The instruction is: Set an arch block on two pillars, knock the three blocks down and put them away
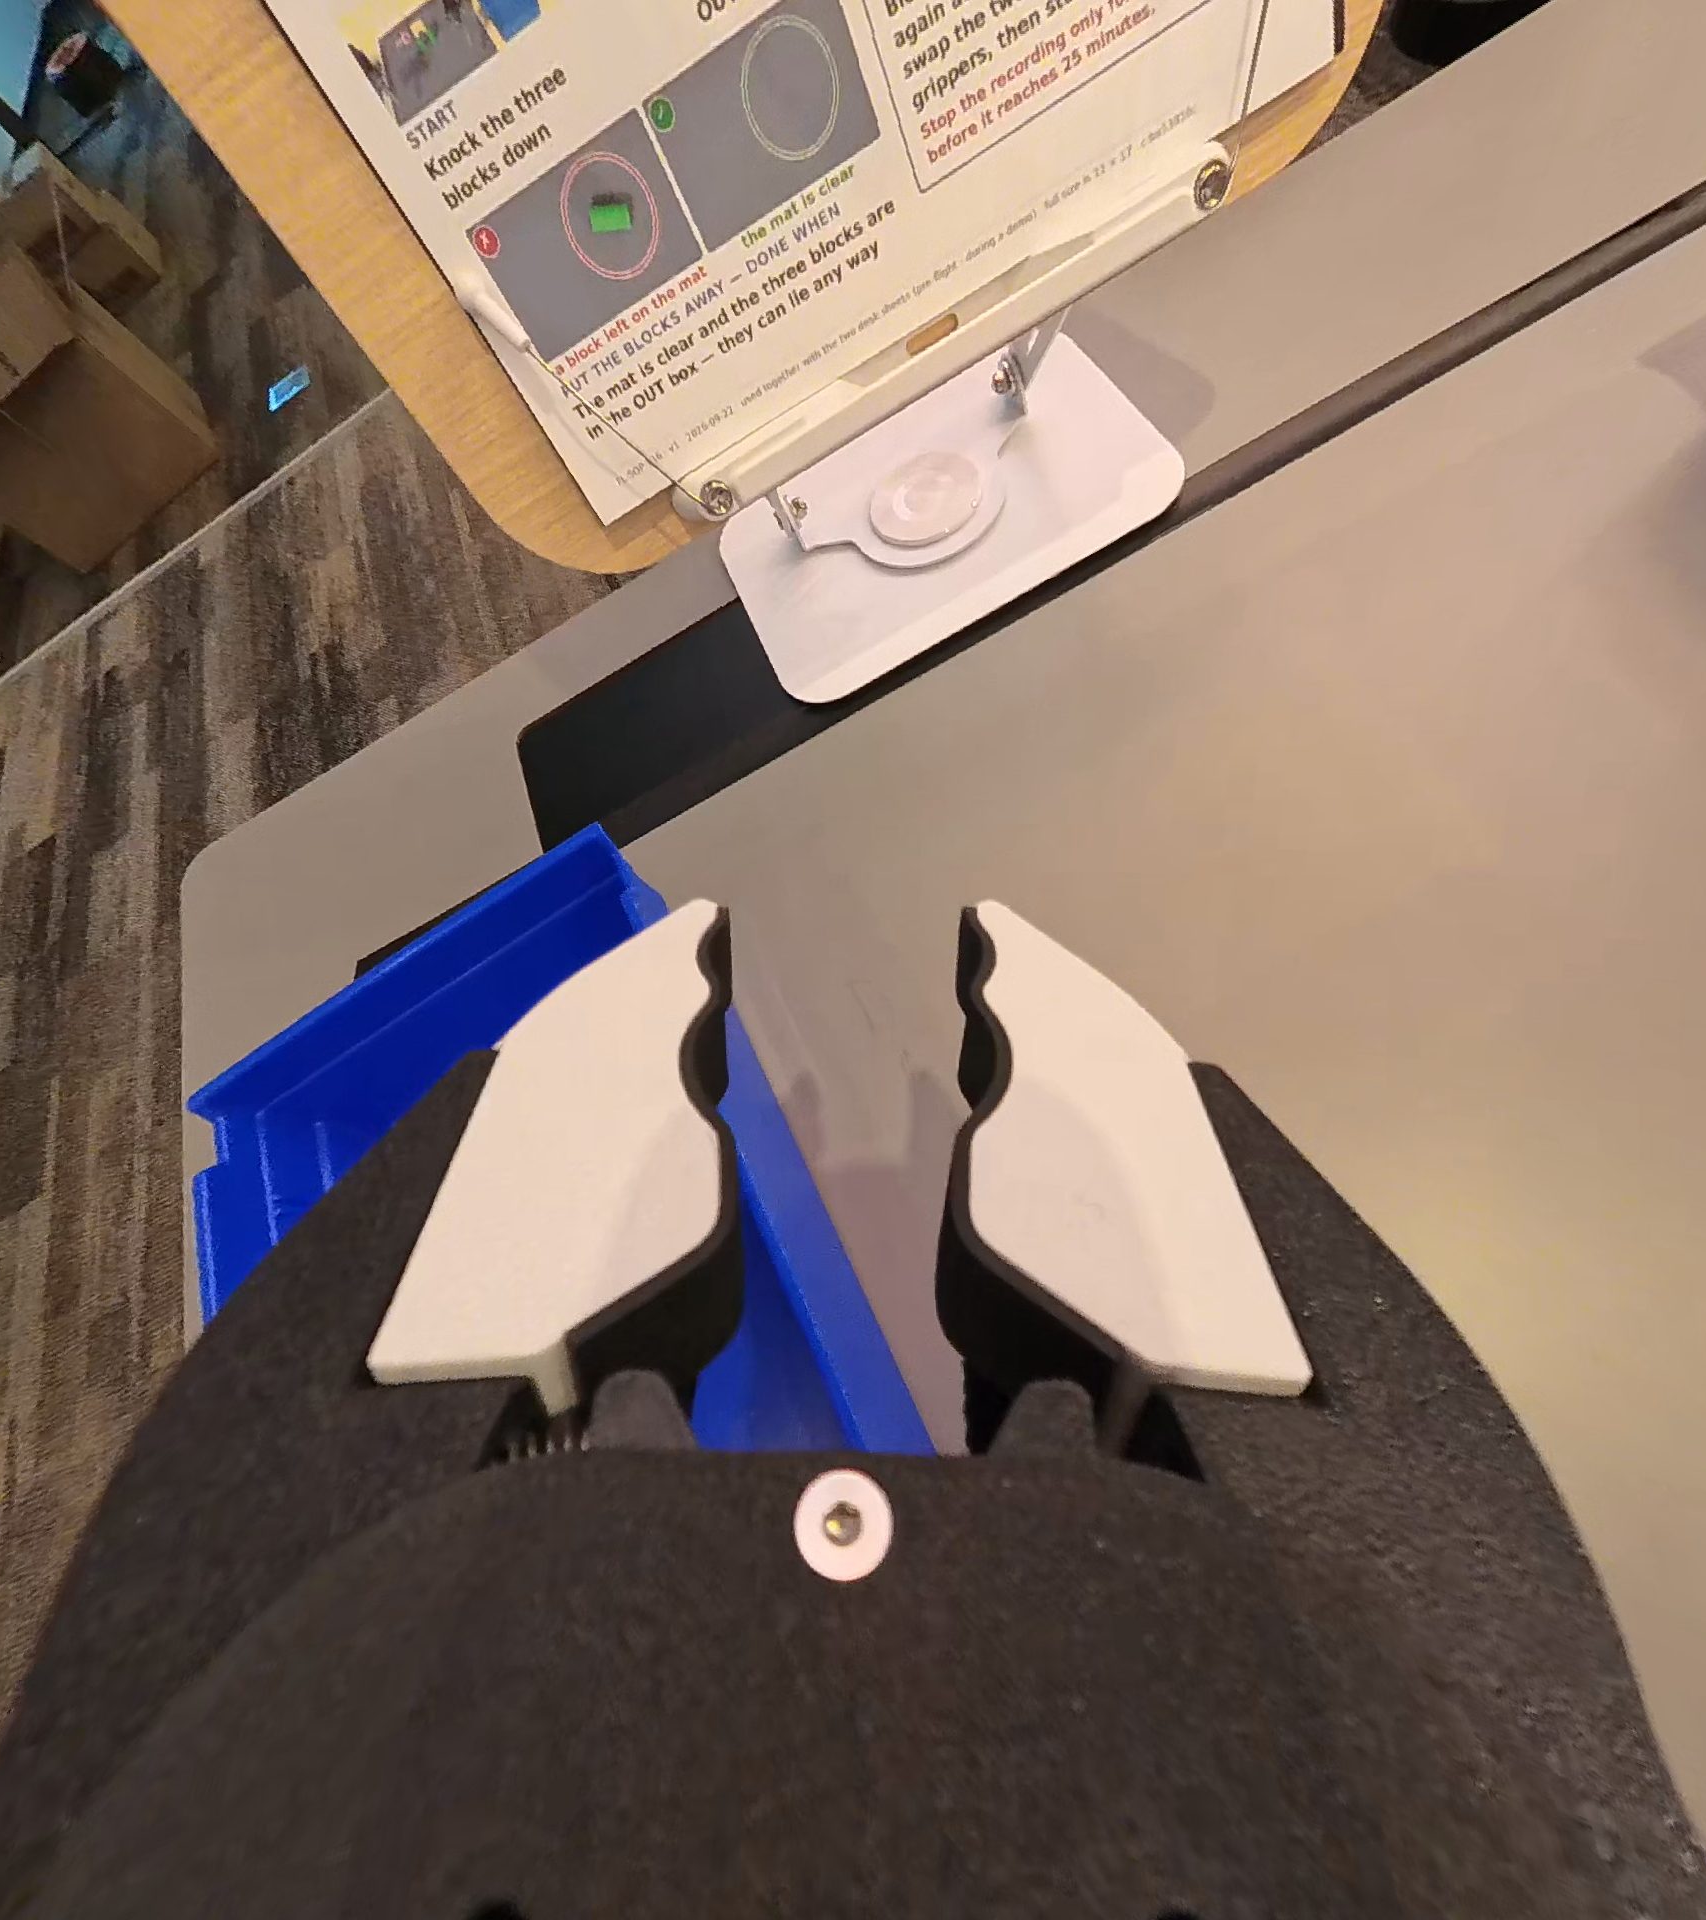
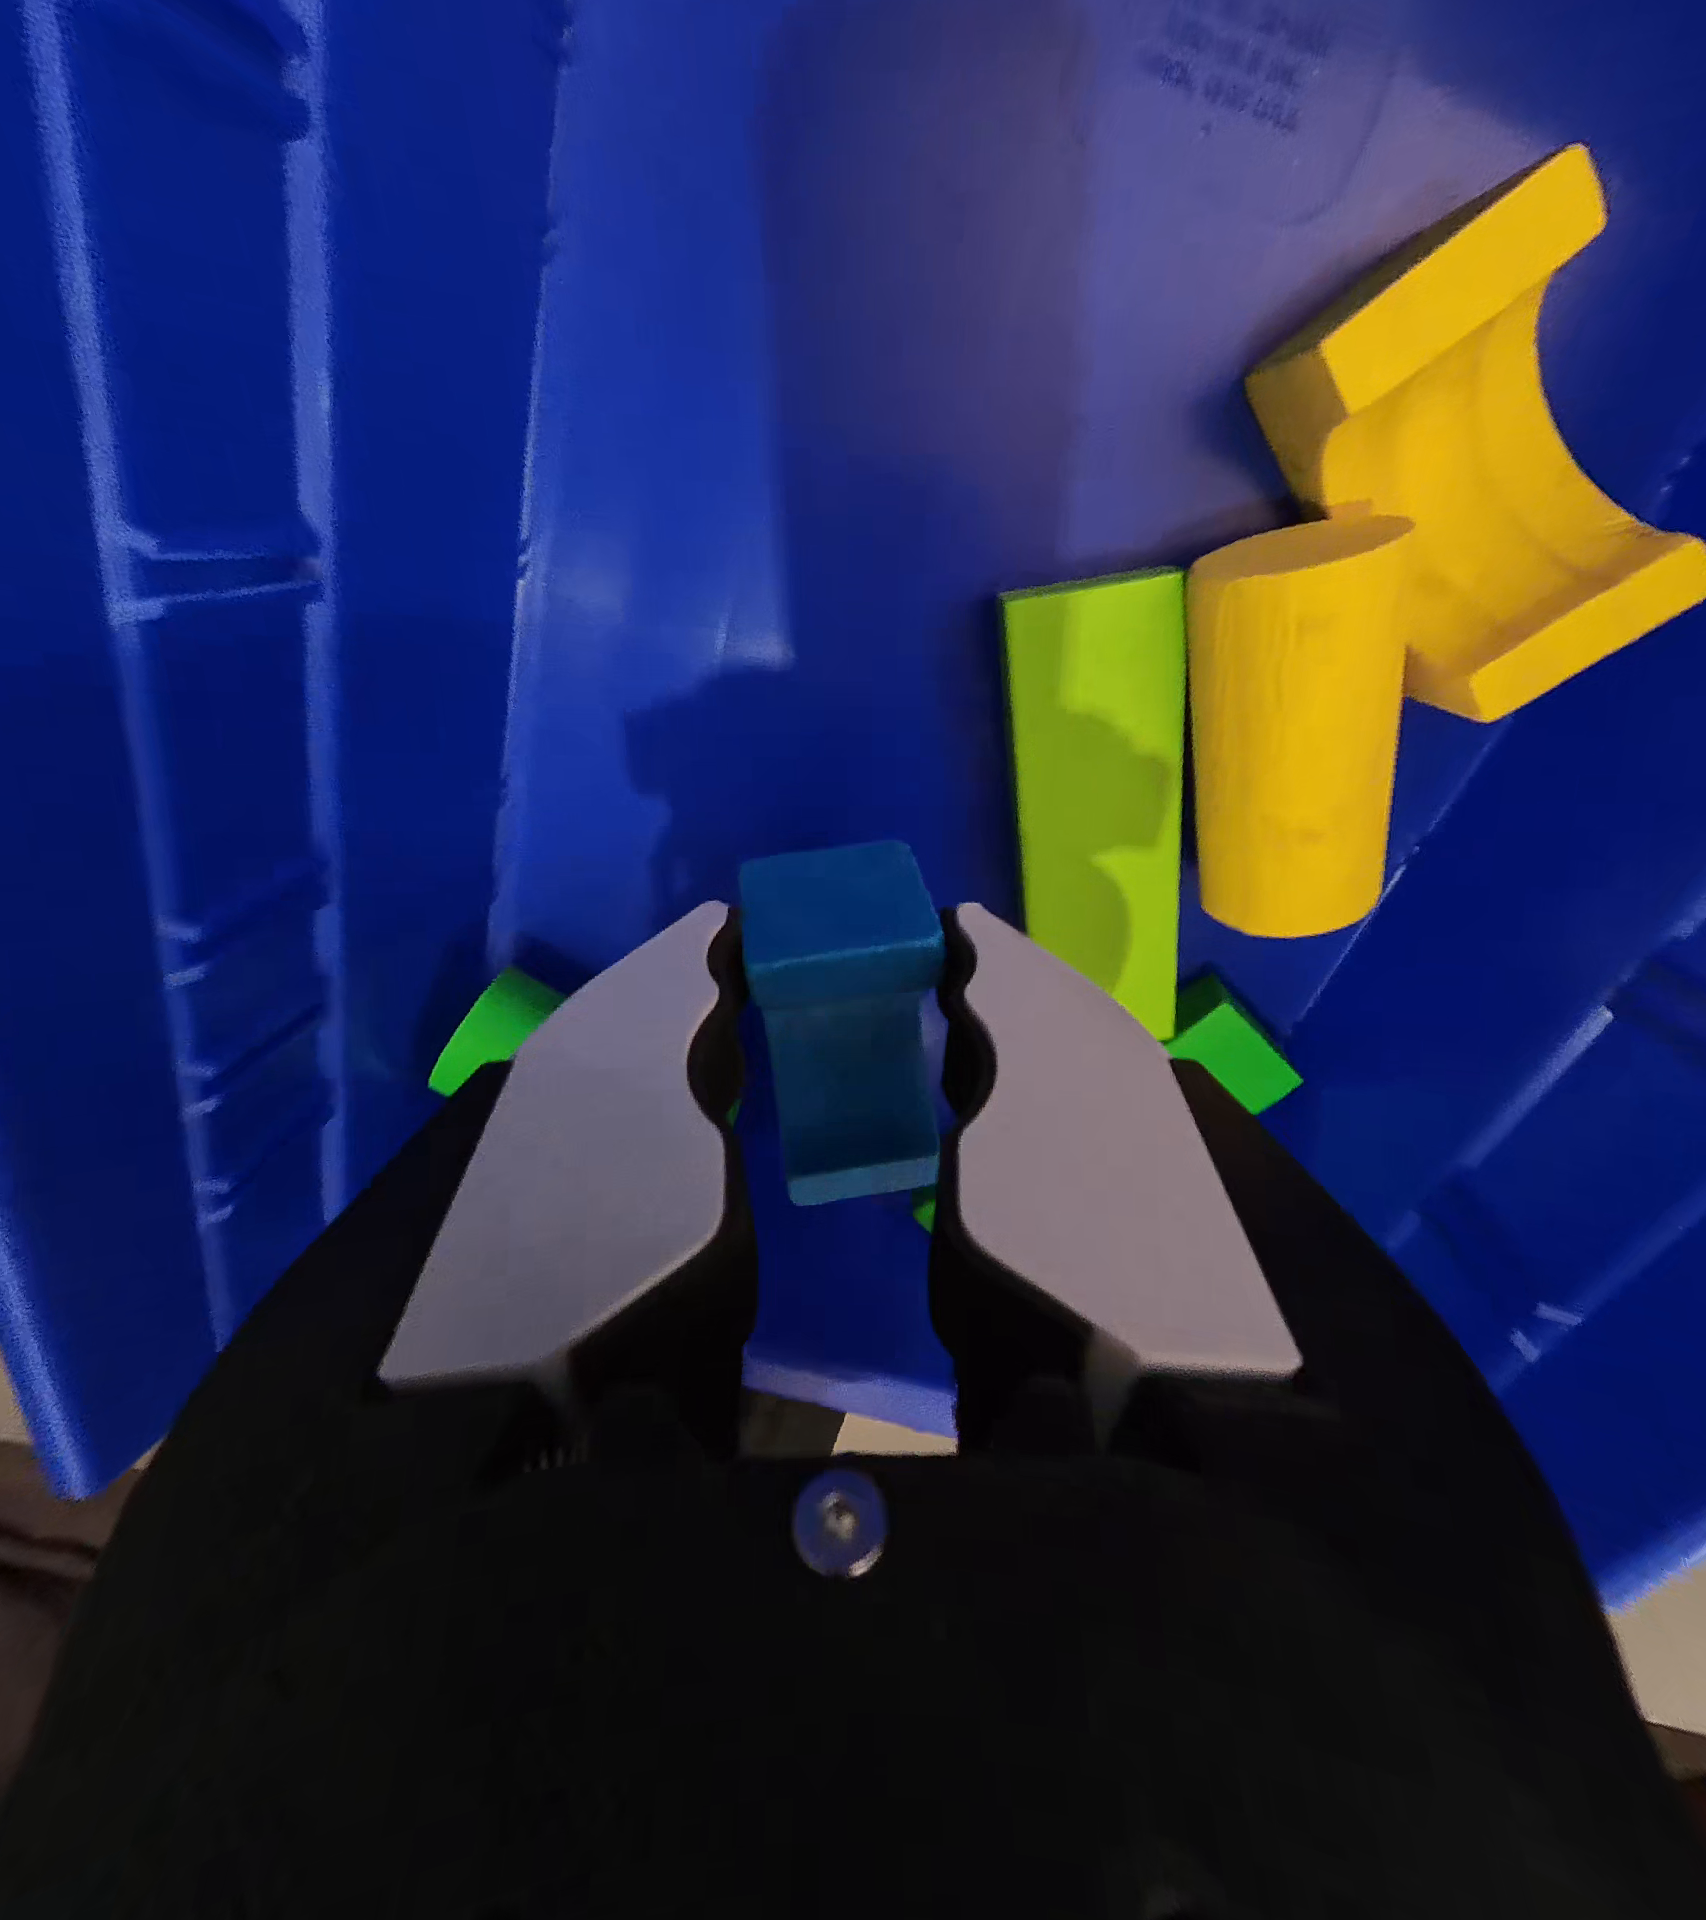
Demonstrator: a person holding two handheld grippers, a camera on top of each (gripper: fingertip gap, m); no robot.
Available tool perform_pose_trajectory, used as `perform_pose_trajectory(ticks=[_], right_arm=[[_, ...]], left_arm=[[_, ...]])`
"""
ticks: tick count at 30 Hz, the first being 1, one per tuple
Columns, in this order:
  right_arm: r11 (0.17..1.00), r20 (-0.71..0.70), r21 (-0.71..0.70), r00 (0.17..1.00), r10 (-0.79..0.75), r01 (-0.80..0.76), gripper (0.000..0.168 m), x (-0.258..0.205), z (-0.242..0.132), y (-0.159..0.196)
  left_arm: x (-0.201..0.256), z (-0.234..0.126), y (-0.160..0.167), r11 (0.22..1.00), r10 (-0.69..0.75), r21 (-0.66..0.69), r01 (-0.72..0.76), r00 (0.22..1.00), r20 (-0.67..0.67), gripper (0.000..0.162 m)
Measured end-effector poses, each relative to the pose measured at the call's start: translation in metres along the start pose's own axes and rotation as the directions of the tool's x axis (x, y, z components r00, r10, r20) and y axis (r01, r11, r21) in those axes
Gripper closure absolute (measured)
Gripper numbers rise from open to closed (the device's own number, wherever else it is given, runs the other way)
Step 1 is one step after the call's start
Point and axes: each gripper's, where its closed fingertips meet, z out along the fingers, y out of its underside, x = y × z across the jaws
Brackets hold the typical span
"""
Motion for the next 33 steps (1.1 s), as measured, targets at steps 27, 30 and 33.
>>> perform_pose_trajectory(ticks=[27, 30, 33], right_arm=[[0.653, -0.249, 0.75, 0.96, 0.129, 0.107, 0.107, 0.018, -0.212, 0.016], [0.557, -0.286, 0.817, 0.943, 0.167, 0.149, 0.105, 0.013, -0.261, 0.023], [0.479, -0.3, 0.859, 0.935, 0.189, 0.179, 0.1, 0.001, -0.301, 0.025]], left_arm=[[-0.03, -0.047, -0.013, 0.982, -0.163, 0.088, 0.169, 0.984, -0.069, 0.09], [-0.048, -0.083, -0.03, 0.966, -0.195, 0.157, 0.205, 0.978, -0.073, 0.08], [-0.072, -0.124, -0.05, 0.944, -0.218, 0.247, 0.219, 0.975, -0.032, 0.069]])
